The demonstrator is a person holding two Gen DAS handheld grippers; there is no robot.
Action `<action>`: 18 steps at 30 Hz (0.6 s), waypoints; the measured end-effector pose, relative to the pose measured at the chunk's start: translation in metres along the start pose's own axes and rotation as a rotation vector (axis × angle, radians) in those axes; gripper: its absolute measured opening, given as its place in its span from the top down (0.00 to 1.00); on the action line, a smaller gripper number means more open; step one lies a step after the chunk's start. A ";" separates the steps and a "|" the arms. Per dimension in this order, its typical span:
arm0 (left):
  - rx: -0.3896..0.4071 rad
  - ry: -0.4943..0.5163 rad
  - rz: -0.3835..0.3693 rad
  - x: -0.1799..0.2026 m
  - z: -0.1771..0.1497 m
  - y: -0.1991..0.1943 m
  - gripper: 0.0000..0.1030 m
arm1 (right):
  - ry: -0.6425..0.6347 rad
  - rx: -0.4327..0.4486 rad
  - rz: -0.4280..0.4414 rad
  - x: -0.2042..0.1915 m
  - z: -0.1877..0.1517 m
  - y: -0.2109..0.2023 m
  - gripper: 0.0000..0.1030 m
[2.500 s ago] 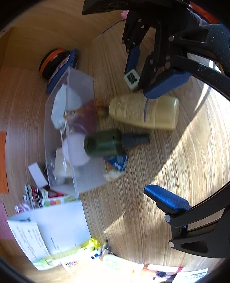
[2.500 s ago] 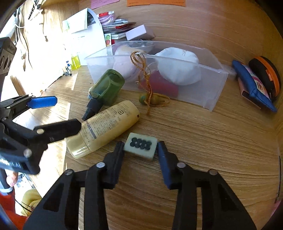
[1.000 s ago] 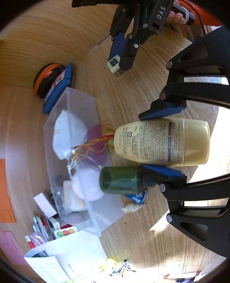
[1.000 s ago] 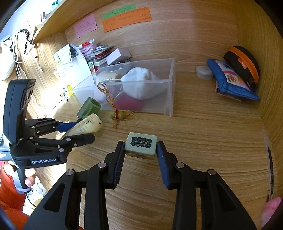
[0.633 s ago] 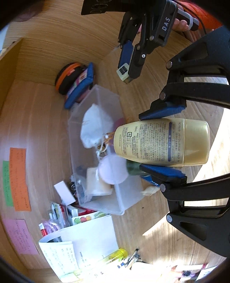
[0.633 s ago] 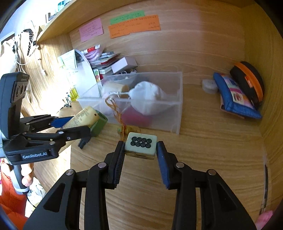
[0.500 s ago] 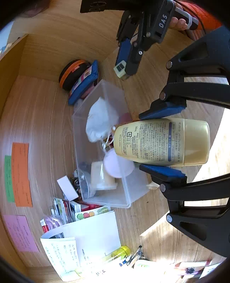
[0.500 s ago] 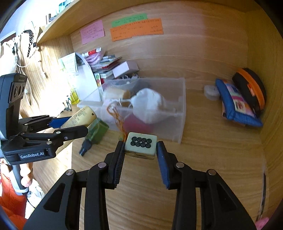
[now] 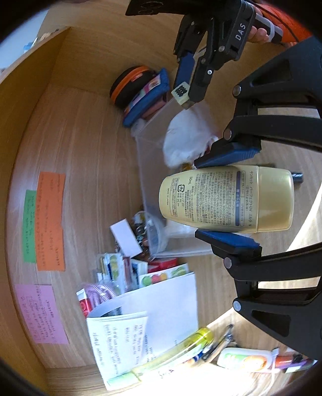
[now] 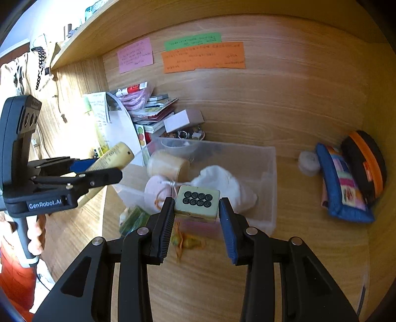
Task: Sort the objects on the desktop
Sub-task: 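Carry the tile and lotion tube over the clear box and release them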
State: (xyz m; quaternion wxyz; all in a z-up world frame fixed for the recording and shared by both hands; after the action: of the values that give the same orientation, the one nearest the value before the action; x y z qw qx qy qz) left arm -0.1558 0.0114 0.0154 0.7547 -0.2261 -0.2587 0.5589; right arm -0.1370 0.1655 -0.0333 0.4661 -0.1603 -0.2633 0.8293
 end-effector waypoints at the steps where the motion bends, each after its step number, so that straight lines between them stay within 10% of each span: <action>1: 0.000 -0.001 0.005 -0.002 0.003 0.003 0.53 | -0.003 0.000 0.002 0.001 0.003 0.002 0.68; 18: -0.087 -0.037 0.013 -0.022 0.020 0.071 0.53 | -0.009 -0.051 0.039 0.014 0.038 0.056 0.68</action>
State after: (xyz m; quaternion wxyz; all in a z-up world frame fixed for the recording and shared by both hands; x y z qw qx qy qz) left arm -0.2254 0.0105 -0.0171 0.7356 -0.2502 -0.2950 0.5561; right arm -0.2024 0.1428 -0.0360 0.4443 -0.1734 -0.2830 0.8321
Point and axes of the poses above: each gripper's, at about its wrist camera, not at the fingertips, and y roughly the way its jaws point, x to its right, z to its top, the point moved 4 cm from there along y, roughly the way its jaws point, and after that the axes turned 5 degrees about -y, right-handed, at the moved point
